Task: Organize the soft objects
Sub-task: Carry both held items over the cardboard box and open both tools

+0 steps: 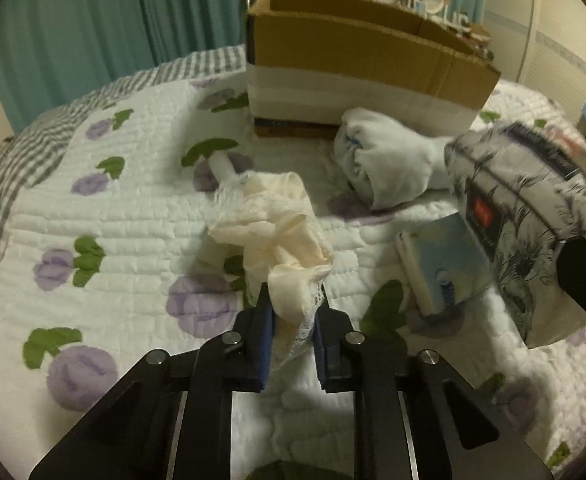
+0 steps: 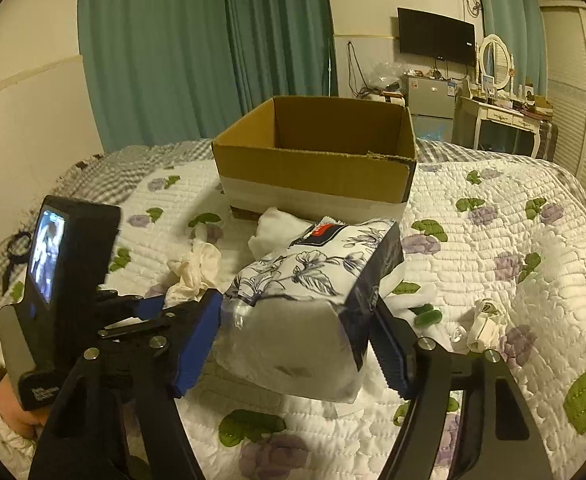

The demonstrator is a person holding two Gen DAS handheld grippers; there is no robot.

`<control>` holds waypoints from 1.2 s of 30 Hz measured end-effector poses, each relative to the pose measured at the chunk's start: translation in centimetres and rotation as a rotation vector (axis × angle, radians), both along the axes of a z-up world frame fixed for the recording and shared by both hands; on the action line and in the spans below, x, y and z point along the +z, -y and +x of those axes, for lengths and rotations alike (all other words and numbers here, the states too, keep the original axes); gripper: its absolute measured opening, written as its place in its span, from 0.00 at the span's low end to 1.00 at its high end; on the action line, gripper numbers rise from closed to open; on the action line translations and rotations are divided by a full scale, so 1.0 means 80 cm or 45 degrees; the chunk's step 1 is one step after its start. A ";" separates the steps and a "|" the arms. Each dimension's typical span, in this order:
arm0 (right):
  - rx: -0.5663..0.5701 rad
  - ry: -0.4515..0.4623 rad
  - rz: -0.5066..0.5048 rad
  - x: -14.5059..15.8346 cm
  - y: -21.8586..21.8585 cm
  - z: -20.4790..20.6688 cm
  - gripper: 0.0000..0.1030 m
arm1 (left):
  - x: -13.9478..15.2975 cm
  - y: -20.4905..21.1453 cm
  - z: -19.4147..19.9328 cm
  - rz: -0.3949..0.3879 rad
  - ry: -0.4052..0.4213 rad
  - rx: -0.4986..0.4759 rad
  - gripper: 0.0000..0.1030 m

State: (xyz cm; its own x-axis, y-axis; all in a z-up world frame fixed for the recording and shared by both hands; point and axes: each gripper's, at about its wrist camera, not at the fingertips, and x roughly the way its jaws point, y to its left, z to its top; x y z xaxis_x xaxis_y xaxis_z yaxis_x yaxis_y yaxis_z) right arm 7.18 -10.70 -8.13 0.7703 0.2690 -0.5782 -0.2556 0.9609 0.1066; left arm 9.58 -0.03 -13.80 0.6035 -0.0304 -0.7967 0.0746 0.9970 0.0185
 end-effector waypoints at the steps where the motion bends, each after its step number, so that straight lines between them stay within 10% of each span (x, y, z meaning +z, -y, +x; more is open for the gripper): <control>1: 0.005 0.002 0.009 0.002 0.001 -0.001 0.65 | 0.004 -0.001 -0.003 -0.009 0.005 0.000 0.15; 20: 0.112 0.199 0.080 0.105 0.022 -0.043 0.49 | 0.117 -0.010 -0.074 -0.105 0.135 -0.050 0.14; 36: 0.189 0.375 0.126 0.216 0.050 0.048 0.49 | 0.224 0.008 0.001 -0.163 0.254 -0.122 0.14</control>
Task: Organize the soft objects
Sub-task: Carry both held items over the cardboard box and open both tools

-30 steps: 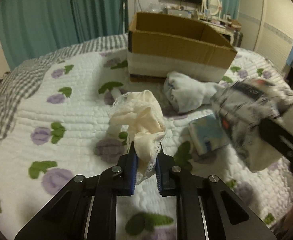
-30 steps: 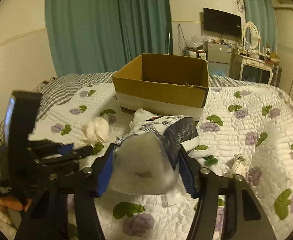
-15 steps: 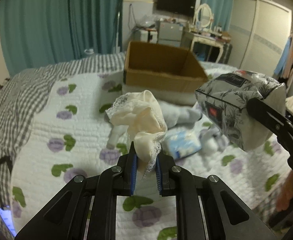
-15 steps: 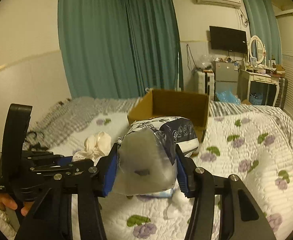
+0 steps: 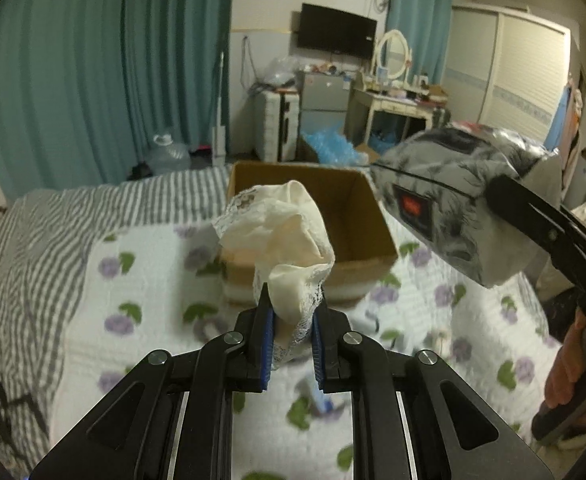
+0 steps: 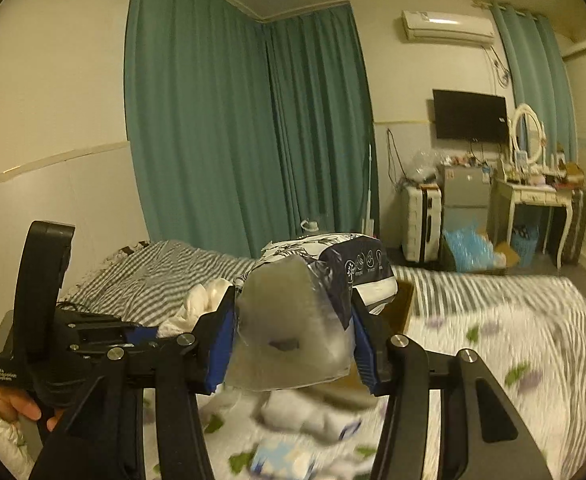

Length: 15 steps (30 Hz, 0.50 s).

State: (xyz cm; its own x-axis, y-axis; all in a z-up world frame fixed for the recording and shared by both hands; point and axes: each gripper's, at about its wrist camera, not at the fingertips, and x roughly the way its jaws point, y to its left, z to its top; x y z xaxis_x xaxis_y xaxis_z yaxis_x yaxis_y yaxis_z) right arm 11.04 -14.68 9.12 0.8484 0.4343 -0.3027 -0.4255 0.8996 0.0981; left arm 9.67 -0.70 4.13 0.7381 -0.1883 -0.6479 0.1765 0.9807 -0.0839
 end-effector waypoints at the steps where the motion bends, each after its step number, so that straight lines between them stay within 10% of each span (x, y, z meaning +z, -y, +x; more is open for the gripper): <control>1: 0.004 0.005 -0.011 0.002 -0.002 0.015 0.49 | 0.004 0.002 0.013 -0.008 0.001 -0.001 0.14; 15: -0.005 -0.173 -0.072 -0.098 -0.005 0.217 0.49 | -0.059 0.051 0.180 0.126 -0.067 -0.028 0.14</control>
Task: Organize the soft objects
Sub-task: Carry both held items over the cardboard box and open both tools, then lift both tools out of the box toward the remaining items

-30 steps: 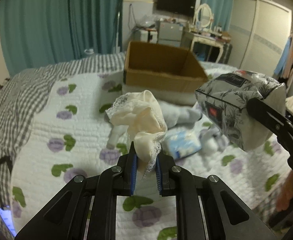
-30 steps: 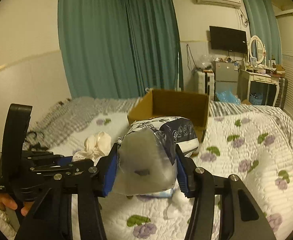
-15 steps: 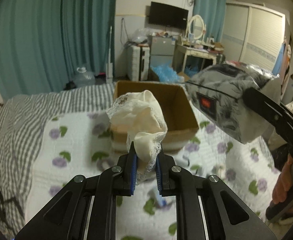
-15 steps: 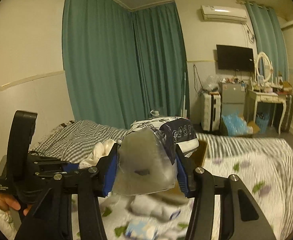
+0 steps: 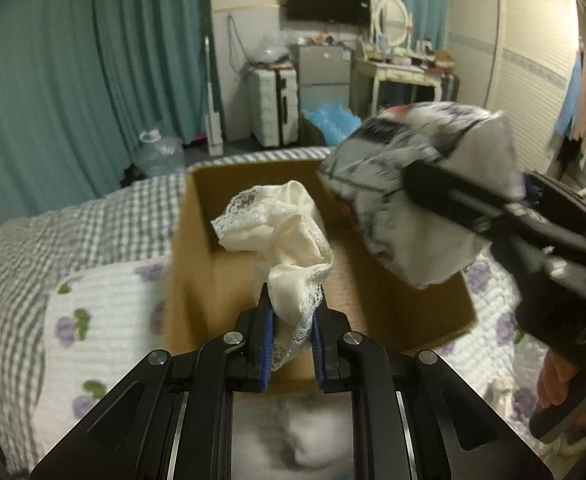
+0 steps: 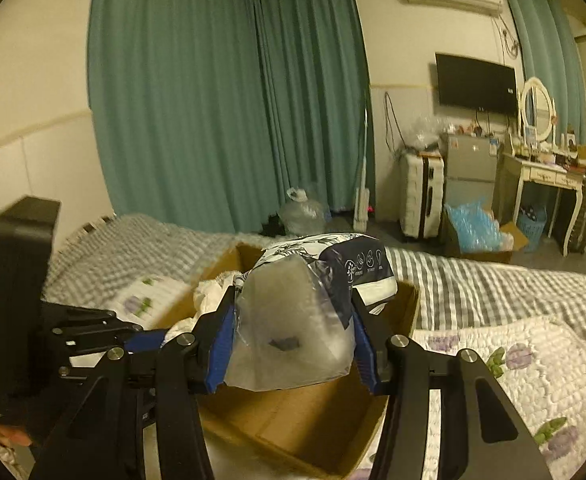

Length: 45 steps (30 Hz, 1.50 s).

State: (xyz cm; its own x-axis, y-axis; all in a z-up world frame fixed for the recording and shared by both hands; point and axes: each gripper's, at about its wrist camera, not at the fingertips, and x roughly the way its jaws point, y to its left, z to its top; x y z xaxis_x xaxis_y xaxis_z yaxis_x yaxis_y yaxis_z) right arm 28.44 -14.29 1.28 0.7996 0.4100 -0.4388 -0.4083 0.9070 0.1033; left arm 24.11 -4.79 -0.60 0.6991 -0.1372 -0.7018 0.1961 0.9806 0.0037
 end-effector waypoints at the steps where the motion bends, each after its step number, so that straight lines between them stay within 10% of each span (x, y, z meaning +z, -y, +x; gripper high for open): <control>1: 0.000 -0.014 -0.001 -0.009 0.002 0.007 0.49 | -0.008 0.004 0.007 0.004 -0.009 -0.007 0.15; 8: -0.033 -0.086 -0.071 -0.039 0.006 0.023 0.69 | -0.039 0.022 0.027 0.030 -0.034 -0.039 0.22; 12: -0.098 -0.041 -0.066 -0.018 0.023 0.006 0.81 | -0.040 0.029 0.017 0.069 -0.050 -0.032 0.67; 14: -0.132 -0.016 -0.049 0.003 0.036 -0.008 0.82 | -0.033 0.031 0.007 0.086 -0.027 -0.009 0.73; 31: -0.230 0.106 -0.144 0.170 0.108 -0.230 1.00 | 0.129 -0.008 -0.180 -0.058 0.308 0.124 0.97; 37: -0.140 0.047 -0.230 0.128 0.093 -0.272 1.00 | 0.128 0.000 -0.222 -0.038 0.316 0.148 0.97; 45: -0.042 -0.205 -0.303 -0.018 0.073 -0.255 0.99 | 0.044 0.009 -0.242 -0.045 0.175 0.187 0.97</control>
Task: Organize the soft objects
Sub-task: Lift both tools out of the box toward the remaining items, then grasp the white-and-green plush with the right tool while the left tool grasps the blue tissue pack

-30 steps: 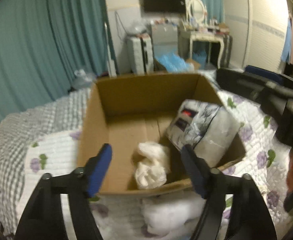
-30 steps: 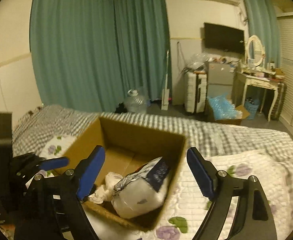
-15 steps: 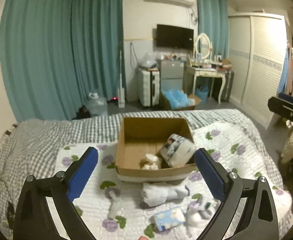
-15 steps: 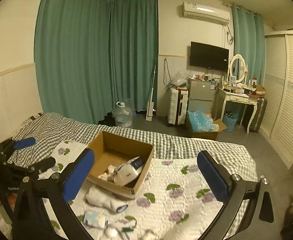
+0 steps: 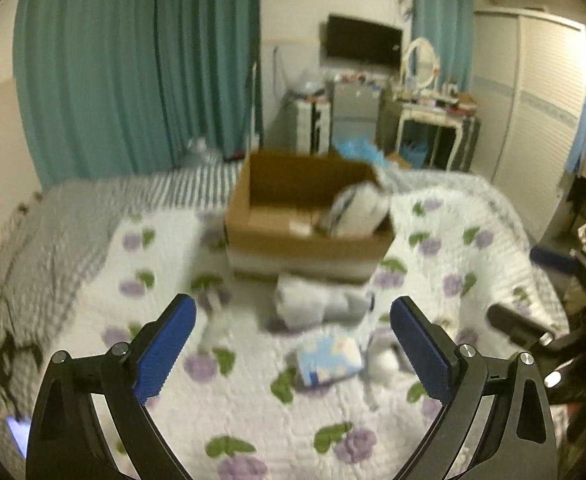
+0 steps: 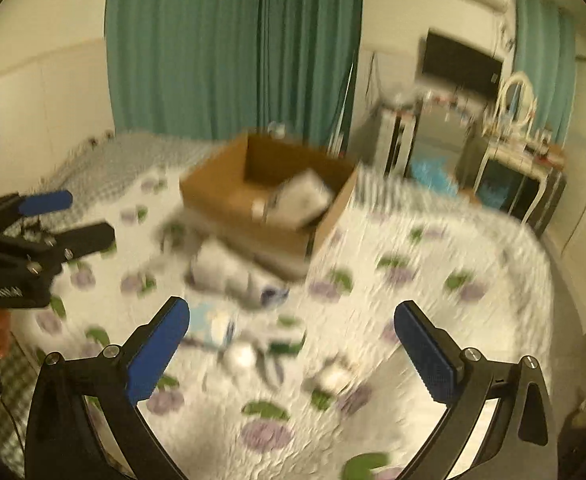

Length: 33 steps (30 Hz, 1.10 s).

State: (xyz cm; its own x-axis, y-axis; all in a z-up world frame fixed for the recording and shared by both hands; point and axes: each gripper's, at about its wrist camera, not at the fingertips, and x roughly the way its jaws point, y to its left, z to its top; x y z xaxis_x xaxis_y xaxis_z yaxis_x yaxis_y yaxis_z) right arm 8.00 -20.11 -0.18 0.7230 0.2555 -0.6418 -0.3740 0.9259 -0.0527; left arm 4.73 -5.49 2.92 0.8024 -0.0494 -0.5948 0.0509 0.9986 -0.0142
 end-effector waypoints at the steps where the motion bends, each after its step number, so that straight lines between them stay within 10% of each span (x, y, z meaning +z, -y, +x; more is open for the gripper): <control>1: 0.007 -0.048 -0.028 -0.022 -0.003 0.009 0.98 | -0.013 0.000 0.000 -0.005 -0.026 0.015 0.97; 9: 0.054 -0.402 -0.107 -0.114 -0.008 0.075 0.66 | -0.098 0.005 0.016 0.027 -0.167 0.055 0.97; 14: 0.089 -0.462 -0.123 -0.134 -0.021 0.101 0.64 | -0.132 0.005 0.029 0.025 -0.229 0.066 0.97; 18: 0.130 -0.503 -0.116 -0.152 -0.029 0.115 0.41 | -0.155 0.010 0.038 0.042 -0.265 0.061 0.97; 33: 0.037 -0.265 0.061 -0.094 0.016 0.097 0.30 | -0.201 0.056 0.058 0.084 -0.362 -0.065 0.96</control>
